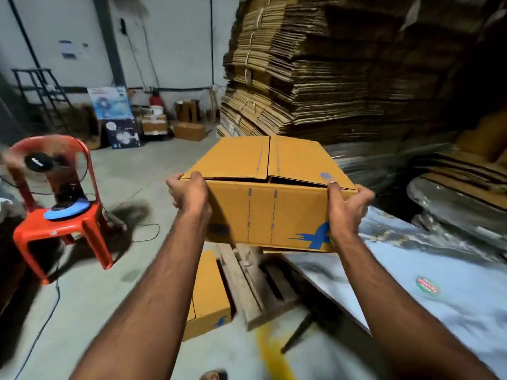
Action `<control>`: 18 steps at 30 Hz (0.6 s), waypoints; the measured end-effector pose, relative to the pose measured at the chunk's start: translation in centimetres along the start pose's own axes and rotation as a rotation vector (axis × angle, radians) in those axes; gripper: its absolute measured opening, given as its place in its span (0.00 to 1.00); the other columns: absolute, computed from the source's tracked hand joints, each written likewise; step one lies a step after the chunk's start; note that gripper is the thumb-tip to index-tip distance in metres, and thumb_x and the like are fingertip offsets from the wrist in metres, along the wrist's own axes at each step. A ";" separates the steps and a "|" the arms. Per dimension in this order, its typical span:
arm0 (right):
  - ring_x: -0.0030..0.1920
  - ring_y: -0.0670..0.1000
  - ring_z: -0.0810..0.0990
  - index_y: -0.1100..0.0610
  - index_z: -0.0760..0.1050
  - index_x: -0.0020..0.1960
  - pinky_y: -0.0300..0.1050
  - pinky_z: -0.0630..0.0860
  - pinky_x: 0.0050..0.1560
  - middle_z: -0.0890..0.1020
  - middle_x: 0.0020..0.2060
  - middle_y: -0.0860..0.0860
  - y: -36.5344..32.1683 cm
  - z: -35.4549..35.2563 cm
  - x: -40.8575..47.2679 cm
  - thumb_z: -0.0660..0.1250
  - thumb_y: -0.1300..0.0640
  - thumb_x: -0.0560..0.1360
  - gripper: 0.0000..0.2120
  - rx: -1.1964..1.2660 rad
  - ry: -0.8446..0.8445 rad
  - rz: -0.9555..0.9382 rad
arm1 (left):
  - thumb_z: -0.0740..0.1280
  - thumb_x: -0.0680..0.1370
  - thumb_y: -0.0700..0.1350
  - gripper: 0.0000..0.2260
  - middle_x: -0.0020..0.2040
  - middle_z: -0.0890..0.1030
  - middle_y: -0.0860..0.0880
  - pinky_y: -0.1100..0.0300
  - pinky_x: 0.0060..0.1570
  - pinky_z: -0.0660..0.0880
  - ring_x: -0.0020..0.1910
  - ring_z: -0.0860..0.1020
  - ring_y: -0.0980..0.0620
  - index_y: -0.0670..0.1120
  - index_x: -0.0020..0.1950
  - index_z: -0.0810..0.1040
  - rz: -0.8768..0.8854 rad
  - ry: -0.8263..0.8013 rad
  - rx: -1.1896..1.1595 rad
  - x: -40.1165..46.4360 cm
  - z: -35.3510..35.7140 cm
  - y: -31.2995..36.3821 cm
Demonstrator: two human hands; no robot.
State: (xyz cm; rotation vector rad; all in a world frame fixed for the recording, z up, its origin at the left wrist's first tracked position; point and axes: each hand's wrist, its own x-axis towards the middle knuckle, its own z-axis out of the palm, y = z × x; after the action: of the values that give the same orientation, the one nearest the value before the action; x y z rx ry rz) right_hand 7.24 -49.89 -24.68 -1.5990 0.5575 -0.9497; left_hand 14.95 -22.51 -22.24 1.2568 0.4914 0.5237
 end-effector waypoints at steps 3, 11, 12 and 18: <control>0.60 0.59 0.72 0.59 0.63 0.63 0.56 0.71 0.59 0.70 0.55 0.52 -0.4 -5.6 1.2 0.71 0.43 0.74 0.28 -0.028 0.103 -0.016 | 0.63 0.63 0.52 0.18 0.58 0.79 0.41 0.46 0.59 0.76 0.57 0.78 0.39 0.52 0.52 0.68 -0.029 -0.095 -0.006 -4.3 2.7 -0.7; 0.65 0.59 0.69 0.59 0.64 0.65 0.55 0.68 0.65 0.70 0.64 0.58 0.3 -18.3 3.5 0.66 0.38 0.64 0.37 -0.068 0.250 0.125 | 0.66 0.75 0.47 0.18 0.56 0.77 0.45 0.52 0.57 0.75 0.50 0.75 0.47 0.47 0.64 0.71 -0.088 -0.377 0.059 -14.9 10.2 -1.7; 0.65 0.59 0.69 0.59 0.64 0.65 0.56 0.68 0.65 0.70 0.64 0.58 0.9 -19.9 3.8 0.65 0.38 0.64 0.37 -0.078 0.270 0.140 | 0.66 0.74 0.47 0.20 0.57 0.78 0.44 0.50 0.56 0.75 0.49 0.75 0.48 0.47 0.65 0.71 -0.102 -0.437 0.056 -15.9 11.2 -2.5; 0.64 0.58 0.70 0.54 0.62 0.66 0.58 0.71 0.64 0.69 0.63 0.55 5.2 -26.6 4.7 0.67 0.38 0.67 0.34 -0.149 0.363 0.232 | 0.66 0.78 0.43 0.20 0.56 0.77 0.43 0.54 0.48 0.73 0.47 0.74 0.50 0.46 0.69 0.69 -0.176 -0.722 0.100 -20.3 15.8 -8.4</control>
State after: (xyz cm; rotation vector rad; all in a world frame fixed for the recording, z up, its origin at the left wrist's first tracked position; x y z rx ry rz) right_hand -11.13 -70.21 -27.38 -1.4579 1.0631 -1.0452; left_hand 9.59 -48.86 -25.37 1.3814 0.0131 -0.1200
